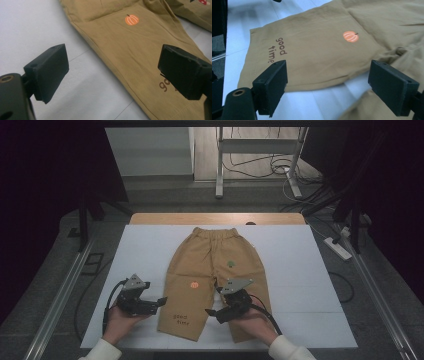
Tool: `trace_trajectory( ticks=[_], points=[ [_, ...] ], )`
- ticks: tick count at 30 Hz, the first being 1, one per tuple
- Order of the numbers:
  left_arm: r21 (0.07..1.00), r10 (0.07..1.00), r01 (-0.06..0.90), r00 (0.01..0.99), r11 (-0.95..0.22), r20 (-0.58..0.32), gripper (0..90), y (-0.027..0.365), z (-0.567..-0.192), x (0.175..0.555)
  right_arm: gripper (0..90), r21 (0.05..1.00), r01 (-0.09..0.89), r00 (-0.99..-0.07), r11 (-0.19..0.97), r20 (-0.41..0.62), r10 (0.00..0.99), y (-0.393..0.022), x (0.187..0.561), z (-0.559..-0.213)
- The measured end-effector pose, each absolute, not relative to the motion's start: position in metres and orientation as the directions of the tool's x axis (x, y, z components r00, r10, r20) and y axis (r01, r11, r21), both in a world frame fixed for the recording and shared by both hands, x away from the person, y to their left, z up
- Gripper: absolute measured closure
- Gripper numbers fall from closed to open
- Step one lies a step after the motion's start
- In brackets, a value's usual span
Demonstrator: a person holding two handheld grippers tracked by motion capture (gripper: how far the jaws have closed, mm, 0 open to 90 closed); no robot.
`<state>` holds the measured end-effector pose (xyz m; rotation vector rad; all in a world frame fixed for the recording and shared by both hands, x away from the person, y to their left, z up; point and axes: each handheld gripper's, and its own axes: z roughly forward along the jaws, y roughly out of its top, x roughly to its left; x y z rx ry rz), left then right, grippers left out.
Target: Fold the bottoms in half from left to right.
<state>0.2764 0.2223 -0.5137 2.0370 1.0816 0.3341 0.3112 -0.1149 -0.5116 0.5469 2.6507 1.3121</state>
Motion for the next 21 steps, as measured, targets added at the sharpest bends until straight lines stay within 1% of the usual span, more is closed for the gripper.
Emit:
trace_trajectory(
  ticks=[21],
  points=[
    [0.745, 0.800, 0.588, 0.587, -0.314, -0.126, 9.8, 0.225, -0.517, 0.279, 16.2, 0.768, 0.217, -0.955, 0.603, 0.040, 0.293, -0.070, 0.301, -0.522]
  ],
)
